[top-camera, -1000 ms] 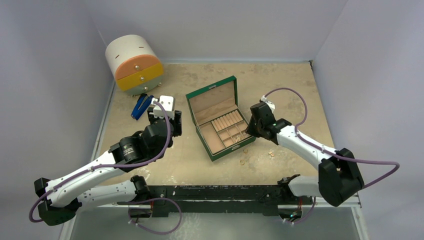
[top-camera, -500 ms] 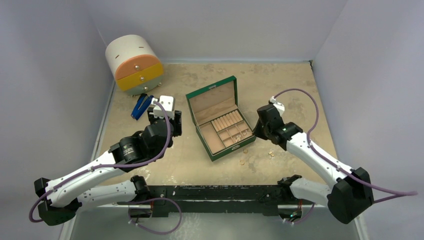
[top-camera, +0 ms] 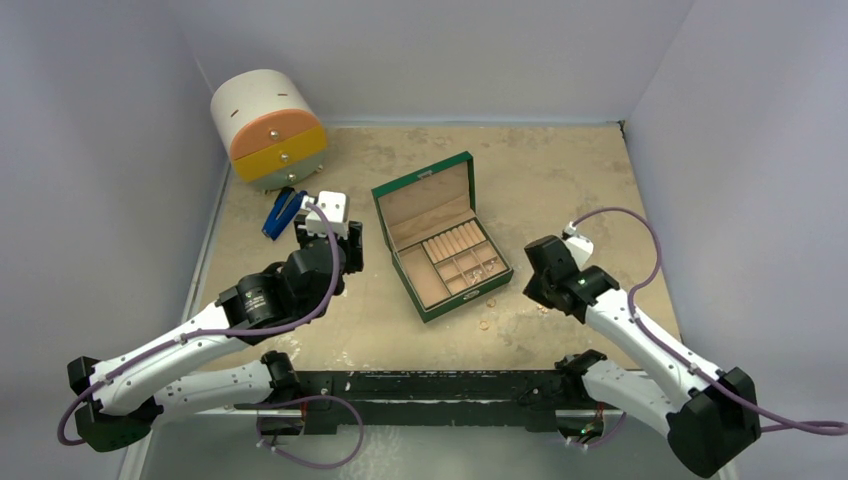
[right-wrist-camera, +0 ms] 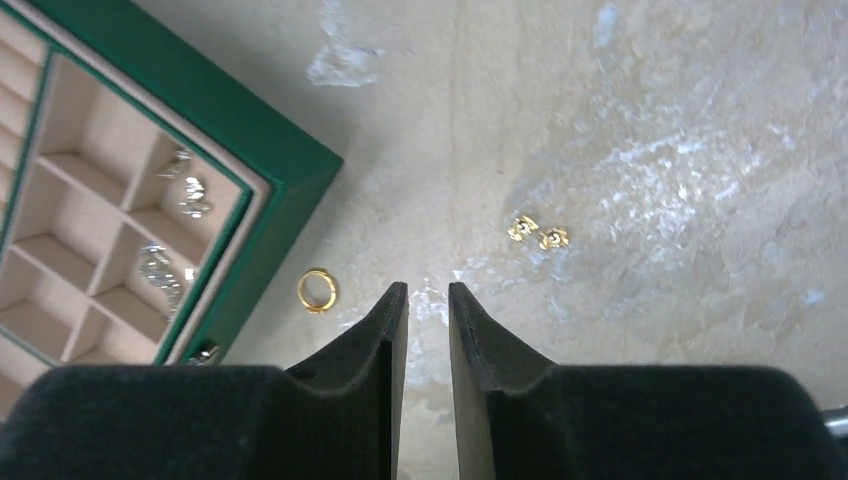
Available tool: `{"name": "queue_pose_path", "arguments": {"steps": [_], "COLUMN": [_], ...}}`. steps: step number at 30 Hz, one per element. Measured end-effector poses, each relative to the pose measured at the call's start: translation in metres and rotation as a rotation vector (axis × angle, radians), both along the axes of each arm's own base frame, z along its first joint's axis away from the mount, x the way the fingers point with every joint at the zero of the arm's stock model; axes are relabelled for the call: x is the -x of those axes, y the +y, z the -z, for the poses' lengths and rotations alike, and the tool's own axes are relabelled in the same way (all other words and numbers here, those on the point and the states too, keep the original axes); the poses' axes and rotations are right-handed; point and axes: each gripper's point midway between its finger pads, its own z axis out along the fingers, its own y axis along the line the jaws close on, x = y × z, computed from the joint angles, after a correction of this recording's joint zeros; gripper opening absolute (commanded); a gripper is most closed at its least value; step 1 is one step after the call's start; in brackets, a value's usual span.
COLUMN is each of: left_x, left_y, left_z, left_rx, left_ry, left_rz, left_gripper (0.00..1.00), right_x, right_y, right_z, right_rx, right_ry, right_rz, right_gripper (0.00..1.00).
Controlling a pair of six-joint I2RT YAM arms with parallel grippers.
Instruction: Organize the mixed jewelry
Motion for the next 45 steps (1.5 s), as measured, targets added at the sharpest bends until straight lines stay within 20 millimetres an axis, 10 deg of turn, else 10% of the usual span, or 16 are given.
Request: {"name": "queue_pose_path", "arguments": {"steps": [45], "left_x": [-0.001], "left_y": [-0.001], "left_z": [0.001], "left_rx": [-0.006], "left_ry": [0.003], "left_rz": [-0.001], "left_gripper": [0.56], "right_x": [0.011], "right_y": [-0.027], "right_z": [0.061], "right_rx": [0.165], "right_ry": [0.159], "right_rz": [0.171], "right_gripper": [0.16]}}
